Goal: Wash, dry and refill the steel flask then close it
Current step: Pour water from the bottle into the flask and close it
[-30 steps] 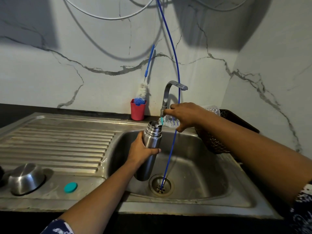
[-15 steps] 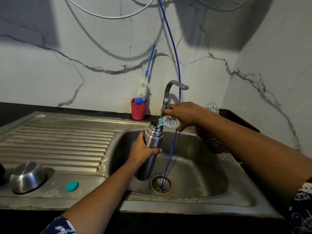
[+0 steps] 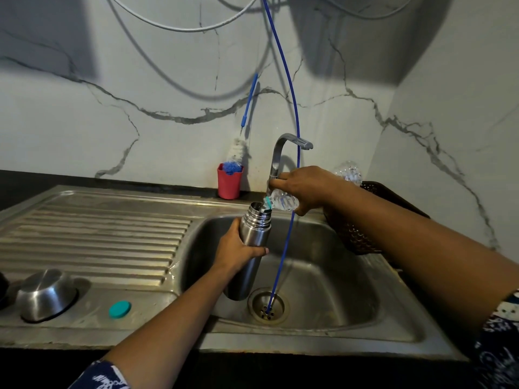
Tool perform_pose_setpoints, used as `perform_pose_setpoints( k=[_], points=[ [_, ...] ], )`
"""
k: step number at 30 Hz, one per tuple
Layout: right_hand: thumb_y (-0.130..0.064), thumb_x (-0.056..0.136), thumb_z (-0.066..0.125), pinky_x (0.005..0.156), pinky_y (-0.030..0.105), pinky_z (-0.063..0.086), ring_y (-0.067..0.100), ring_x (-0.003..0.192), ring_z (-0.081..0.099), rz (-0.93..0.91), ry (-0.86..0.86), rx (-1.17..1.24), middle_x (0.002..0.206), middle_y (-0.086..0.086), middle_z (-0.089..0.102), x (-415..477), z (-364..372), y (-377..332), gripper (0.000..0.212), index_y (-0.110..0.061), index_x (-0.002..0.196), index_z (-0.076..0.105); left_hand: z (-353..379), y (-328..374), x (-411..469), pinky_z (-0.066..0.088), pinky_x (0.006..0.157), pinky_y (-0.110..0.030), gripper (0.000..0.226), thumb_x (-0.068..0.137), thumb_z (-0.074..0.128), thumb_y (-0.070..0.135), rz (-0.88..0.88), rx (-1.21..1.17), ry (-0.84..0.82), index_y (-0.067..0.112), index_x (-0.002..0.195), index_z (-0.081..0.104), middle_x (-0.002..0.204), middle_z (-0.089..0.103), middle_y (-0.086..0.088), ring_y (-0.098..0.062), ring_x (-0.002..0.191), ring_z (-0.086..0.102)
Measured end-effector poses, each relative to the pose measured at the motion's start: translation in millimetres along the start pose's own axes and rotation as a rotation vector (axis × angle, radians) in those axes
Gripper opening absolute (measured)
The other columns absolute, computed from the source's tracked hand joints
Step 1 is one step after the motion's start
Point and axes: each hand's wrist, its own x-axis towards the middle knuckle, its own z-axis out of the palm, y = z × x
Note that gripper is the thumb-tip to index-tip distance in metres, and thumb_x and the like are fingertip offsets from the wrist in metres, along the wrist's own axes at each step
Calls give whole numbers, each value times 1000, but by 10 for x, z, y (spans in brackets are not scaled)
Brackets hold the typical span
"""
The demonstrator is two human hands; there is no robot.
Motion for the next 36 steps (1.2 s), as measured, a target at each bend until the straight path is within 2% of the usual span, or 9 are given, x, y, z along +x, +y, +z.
perform_pose_setpoints(
  k=[9,14,22,28,36],
  points=[
    [-33,65,81,64,34,49,24,95,58,0,-2,-2,116,4,56,13,-7,-22,84,-19,131,29,10,-13,11,46,91,-32,76,57,90,21,-1,1,-5,27,120,47,112,58,9,-13,104,55],
    [-33,67,80,68,36,51,24,98,57,-7,-8,-24,117,5,55,28,-17,-50,83,-20,131,30,6,-10,10,44,87,-29,76,56,90,21,-5,-9,1,27,120,48,110,58,9,-12,102,56],
    [-33,68,80,74,38,53,25,103,56,-16,-10,-48,122,6,53,30,-25,-62,85,-20,134,28,0,0,0,46,93,-33,78,58,89,20,-16,-11,-8,24,124,48,117,59,6,-14,106,55],
    [-35,69,78,72,35,49,25,106,54,-14,1,-78,126,6,51,32,-21,-77,86,-21,136,27,-2,5,-3,46,96,-37,80,58,89,20,-30,-8,-11,24,126,47,123,59,2,-17,111,55],
    [-35,69,78,74,36,50,25,107,54,-20,15,-87,125,6,51,30,-25,-73,86,-21,136,26,0,-9,7,47,91,-34,78,57,90,22,-35,8,-7,26,122,47,119,60,3,-15,106,56]
  ],
)
